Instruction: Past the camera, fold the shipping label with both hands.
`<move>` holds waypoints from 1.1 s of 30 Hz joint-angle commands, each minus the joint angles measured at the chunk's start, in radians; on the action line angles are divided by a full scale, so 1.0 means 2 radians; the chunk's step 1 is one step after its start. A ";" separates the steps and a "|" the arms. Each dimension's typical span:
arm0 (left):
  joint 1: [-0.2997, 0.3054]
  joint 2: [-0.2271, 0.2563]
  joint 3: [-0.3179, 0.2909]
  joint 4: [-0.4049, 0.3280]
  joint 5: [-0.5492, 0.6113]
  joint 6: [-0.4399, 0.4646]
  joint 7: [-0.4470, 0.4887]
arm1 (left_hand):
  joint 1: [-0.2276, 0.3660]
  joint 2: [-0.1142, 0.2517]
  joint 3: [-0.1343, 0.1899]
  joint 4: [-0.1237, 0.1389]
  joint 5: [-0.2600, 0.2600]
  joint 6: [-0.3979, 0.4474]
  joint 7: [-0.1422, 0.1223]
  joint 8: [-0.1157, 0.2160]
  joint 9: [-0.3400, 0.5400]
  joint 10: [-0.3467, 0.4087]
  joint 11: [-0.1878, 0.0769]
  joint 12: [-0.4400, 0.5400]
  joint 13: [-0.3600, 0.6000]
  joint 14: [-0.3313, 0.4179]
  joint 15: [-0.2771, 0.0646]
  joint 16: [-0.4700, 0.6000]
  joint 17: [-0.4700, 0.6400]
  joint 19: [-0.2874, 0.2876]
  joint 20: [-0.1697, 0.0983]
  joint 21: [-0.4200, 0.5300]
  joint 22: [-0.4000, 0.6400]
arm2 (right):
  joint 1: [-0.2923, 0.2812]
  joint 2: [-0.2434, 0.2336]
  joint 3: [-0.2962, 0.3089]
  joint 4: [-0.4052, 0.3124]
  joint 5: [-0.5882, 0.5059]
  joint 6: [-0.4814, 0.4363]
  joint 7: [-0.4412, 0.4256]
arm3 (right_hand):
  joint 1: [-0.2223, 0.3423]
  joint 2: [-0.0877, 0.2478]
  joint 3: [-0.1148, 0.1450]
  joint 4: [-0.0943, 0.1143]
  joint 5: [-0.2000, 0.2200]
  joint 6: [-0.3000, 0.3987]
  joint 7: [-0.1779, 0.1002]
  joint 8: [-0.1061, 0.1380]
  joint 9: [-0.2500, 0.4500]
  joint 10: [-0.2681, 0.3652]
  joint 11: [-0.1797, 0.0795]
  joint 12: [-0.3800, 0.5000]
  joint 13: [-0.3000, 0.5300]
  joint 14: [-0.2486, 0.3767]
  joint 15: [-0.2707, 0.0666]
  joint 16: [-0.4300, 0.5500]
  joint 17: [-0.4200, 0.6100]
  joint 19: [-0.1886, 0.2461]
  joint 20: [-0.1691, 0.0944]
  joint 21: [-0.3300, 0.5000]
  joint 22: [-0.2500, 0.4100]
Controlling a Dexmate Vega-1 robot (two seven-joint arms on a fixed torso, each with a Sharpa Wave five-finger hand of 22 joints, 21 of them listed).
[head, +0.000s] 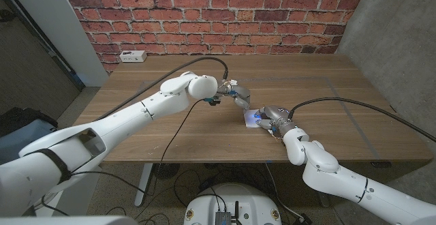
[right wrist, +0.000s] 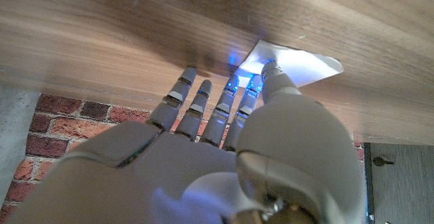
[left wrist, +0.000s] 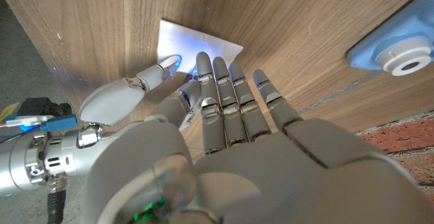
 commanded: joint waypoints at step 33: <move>-0.023 -0.035 0.039 0.062 -0.007 -0.001 -0.037 | -0.001 0.002 0.005 0.015 0.012 -0.008 0.010 -0.014 0.012 -0.012 0.013 0.009 0.016 -0.004 0.014 -0.003 0.011 0.030 0.007 0.014 -0.009 | 0.004 -0.003 0.000 0.004 0.008 0.005 0.001 | 0.002 0.001 -0.005 0.002 0.000 -0.006 -0.002 -0.001 0.001 -0.004 -0.004 -0.002 0.000 0.005 -0.062 0.003 0.002 0.002 0.000 0.001 0.001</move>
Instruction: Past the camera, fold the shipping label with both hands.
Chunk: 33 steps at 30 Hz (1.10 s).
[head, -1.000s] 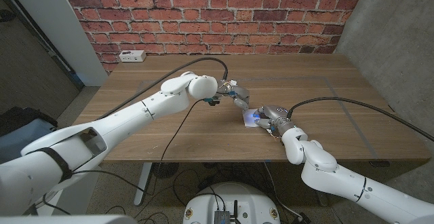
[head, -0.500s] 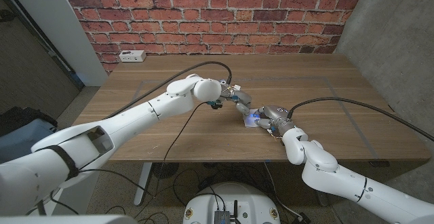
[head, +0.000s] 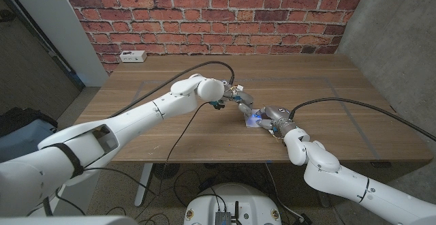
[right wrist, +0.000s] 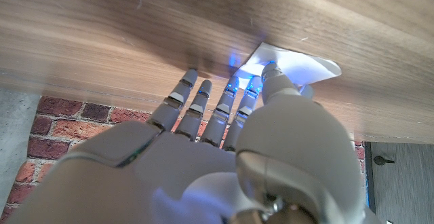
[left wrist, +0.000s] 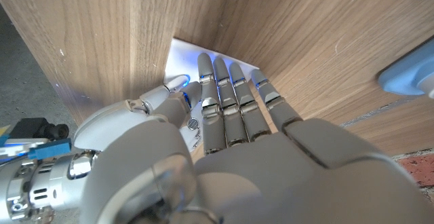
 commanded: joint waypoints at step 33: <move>0.014 0.010 -0.020 -0.005 -0.009 -0.073 0.041 | 0.039 -0.005 -0.037 -0.015 -0.008 0.068 0.007 0.036 0.054 0.073 -0.003 0.079 0.068 0.074 0.001 0.100 0.087 0.010 -0.008 0.024 0.017 | 0.015 0.008 -0.006 0.011 0.004 -0.003 0.006 | 0.002 0.001 -0.005 0.000 0.000 -0.002 -0.001 0.000 0.001 -0.003 0.000 -0.003 0.000 0.006 -0.062 0.005 0.001 0.001 0.000 0.001 0.001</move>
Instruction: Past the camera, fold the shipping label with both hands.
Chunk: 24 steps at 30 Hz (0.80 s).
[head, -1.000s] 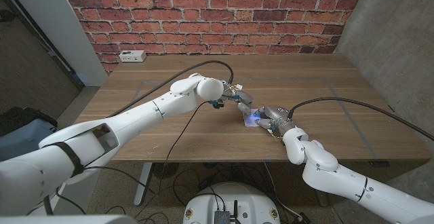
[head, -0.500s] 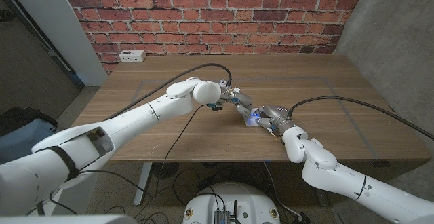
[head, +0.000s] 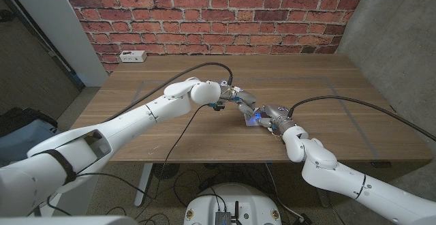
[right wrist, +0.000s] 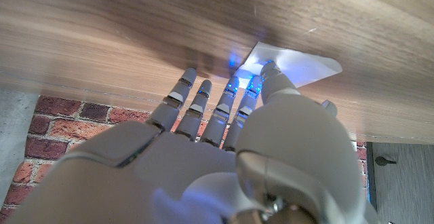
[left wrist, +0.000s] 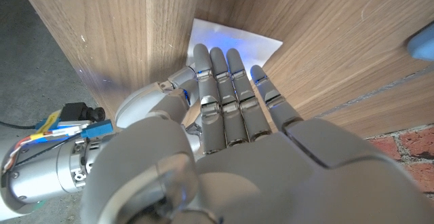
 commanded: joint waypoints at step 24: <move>-0.030 -0.033 0.049 0.022 0.042 0.048 -0.084 | -0.014 -0.009 0.035 0.011 0.021 -0.018 0.002 -0.003 0.035 -0.034 -0.004 -0.001 0.035 -0.023 -0.012 -0.044 -0.036 -0.007 -0.010 0.012 -0.001 | -0.011 -0.007 0.009 -0.002 0.016 0.011 -0.017 | 0.002 0.002 -0.002 0.000 0.000 -0.003 -0.001 0.000 0.001 -0.002 0.001 0.000 0.000 0.006 -0.062 0.005 0.002 0.001 0.000 0.000 0.001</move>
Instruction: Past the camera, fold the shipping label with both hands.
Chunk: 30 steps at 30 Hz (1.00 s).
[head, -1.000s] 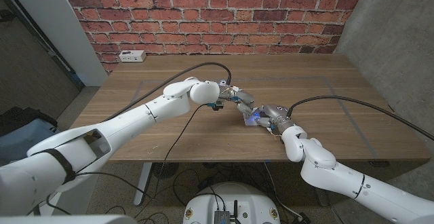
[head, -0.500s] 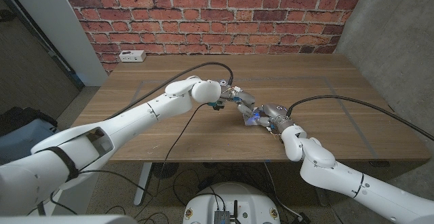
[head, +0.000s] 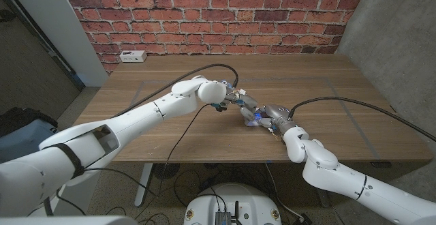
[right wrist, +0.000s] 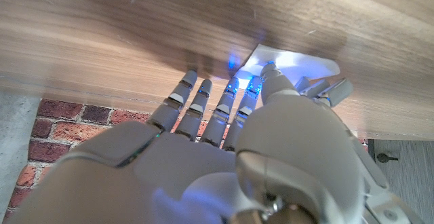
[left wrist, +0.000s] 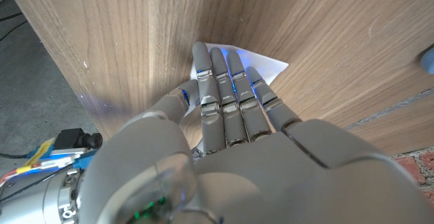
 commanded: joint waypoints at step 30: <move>0.070 0.033 -0.078 -0.013 -0.114 -0.058 0.114 | -0.067 -0.009 -0.017 0.034 -0.013 -0.068 -0.014 -0.038 0.013 -0.053 0.000 -0.025 0.018 -0.051 0.017 -0.029 -0.005 -0.041 0.026 -0.001 -0.001 | -0.007 -0.005 0.003 -0.007 0.000 0.004 -0.008 | 0.004 0.003 -0.004 -0.001 0.000 -0.005 0.003 0.002 0.002 -0.005 0.003 -0.001 0.000 0.004 -0.060 0.002 0.002 0.002 0.001 0.001 0.002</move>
